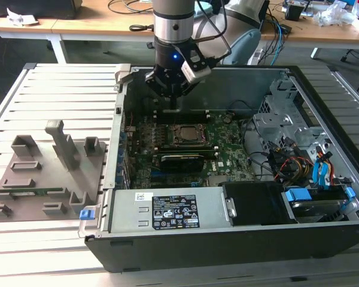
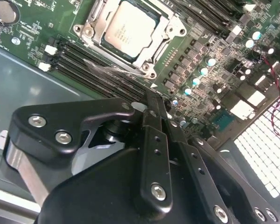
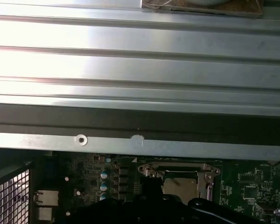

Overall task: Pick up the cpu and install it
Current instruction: 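Install the first cpu locking lever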

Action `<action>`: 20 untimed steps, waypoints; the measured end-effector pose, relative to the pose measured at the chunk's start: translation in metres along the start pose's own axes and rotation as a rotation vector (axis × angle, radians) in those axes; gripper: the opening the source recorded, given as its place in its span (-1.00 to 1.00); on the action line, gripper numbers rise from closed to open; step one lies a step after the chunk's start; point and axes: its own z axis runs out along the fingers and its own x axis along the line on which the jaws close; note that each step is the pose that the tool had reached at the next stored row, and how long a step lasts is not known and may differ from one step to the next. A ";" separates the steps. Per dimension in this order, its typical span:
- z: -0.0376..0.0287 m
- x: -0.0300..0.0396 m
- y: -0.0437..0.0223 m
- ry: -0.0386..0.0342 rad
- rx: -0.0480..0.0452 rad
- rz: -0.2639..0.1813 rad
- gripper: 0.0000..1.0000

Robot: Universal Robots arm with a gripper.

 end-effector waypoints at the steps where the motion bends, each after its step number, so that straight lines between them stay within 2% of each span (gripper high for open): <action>1: 0.0001 -0.0027 -0.0001 0.0000 0.0000 0.000 -0.79; 7: 0.0015 -0.0136 -0.0006 -0.0001 0.0000 0.000 -0.79; 13: 0.0030 -0.0139 -0.0005 -0.0001 -0.0002 0.000 -0.79; 14: 0.0042 -0.0139 -0.0005 -0.0001 -0.0002 0.000 -0.79; 18: 0.0184 -0.0135 -0.0001 -0.0004 -0.0070 0.000 -0.79; 20: 0.0216 -0.0134 0.0000 -0.0004 -0.0095 0.000 -0.79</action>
